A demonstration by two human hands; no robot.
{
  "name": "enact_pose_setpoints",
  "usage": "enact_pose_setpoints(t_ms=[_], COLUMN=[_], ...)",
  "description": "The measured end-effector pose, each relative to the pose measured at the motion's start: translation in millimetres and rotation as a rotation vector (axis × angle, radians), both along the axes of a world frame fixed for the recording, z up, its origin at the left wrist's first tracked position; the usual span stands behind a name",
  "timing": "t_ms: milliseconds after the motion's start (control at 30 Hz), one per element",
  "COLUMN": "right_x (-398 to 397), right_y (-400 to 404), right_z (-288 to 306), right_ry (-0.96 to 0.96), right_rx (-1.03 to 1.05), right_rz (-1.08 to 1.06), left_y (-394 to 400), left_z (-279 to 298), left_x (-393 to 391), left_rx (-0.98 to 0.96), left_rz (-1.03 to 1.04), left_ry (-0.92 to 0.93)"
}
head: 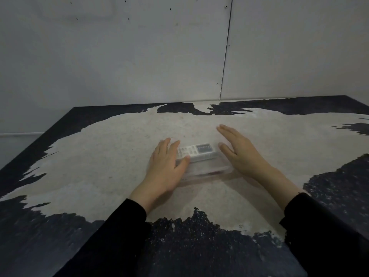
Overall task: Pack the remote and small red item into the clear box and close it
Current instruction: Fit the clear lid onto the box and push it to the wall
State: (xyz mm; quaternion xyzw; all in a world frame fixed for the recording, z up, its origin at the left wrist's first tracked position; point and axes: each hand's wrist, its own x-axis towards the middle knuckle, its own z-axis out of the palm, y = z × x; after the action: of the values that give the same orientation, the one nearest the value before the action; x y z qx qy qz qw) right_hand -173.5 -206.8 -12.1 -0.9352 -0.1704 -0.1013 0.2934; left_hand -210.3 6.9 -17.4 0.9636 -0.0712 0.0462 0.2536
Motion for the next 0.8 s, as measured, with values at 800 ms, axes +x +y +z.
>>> enact_pose_setpoints(t_ms=[800], right_x=[18.9], right_y=[34.2], right_z=[3.1], right_ry=[0.011], right_rx=[-0.508], right_rz=[0.127], left_y=[-8.4], left_z=[3.1], left_x=[23.2], left_rx=[0.264], left_rz=[-0.132], left_ry=[-0.005])
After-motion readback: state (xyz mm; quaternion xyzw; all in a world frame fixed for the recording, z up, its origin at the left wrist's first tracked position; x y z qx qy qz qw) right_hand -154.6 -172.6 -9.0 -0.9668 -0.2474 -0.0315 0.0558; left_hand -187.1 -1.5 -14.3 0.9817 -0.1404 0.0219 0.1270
